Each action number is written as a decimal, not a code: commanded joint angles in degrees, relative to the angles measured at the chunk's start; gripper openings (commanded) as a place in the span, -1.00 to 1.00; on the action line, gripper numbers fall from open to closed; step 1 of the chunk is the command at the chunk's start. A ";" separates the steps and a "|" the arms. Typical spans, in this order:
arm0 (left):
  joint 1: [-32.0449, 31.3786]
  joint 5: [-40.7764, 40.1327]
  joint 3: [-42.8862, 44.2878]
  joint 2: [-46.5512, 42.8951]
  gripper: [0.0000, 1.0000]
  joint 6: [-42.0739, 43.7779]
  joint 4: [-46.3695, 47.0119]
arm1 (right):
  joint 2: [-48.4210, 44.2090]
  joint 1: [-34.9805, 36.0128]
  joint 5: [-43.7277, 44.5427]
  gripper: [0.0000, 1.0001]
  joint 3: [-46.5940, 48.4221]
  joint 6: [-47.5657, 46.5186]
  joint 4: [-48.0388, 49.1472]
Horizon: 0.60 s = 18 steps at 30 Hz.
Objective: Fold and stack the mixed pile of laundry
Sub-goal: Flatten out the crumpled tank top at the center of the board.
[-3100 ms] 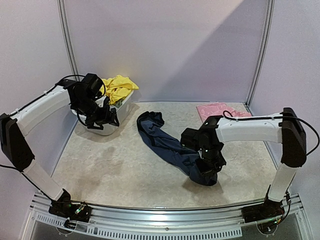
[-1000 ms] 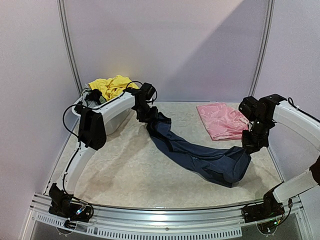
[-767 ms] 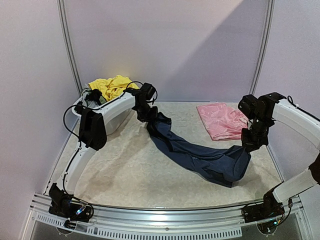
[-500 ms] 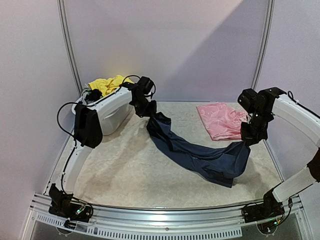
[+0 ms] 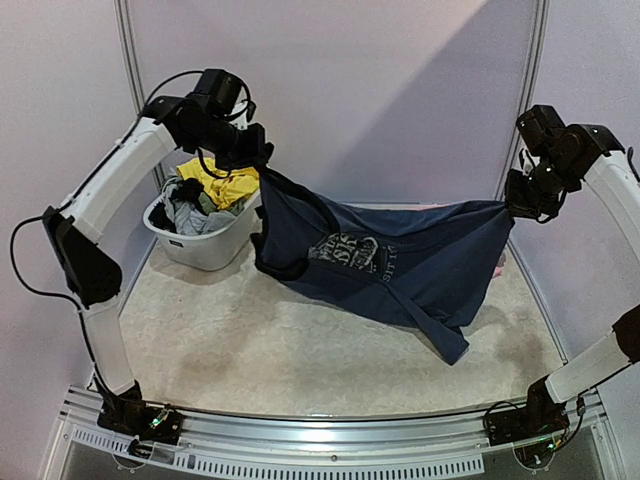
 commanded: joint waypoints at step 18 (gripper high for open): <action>0.97 5.23 -24.24 -46.13 -1.00 -1.70 -13.90 | -22.60 -0.17 -21.34 -1.00 -0.20 -11.25 9.28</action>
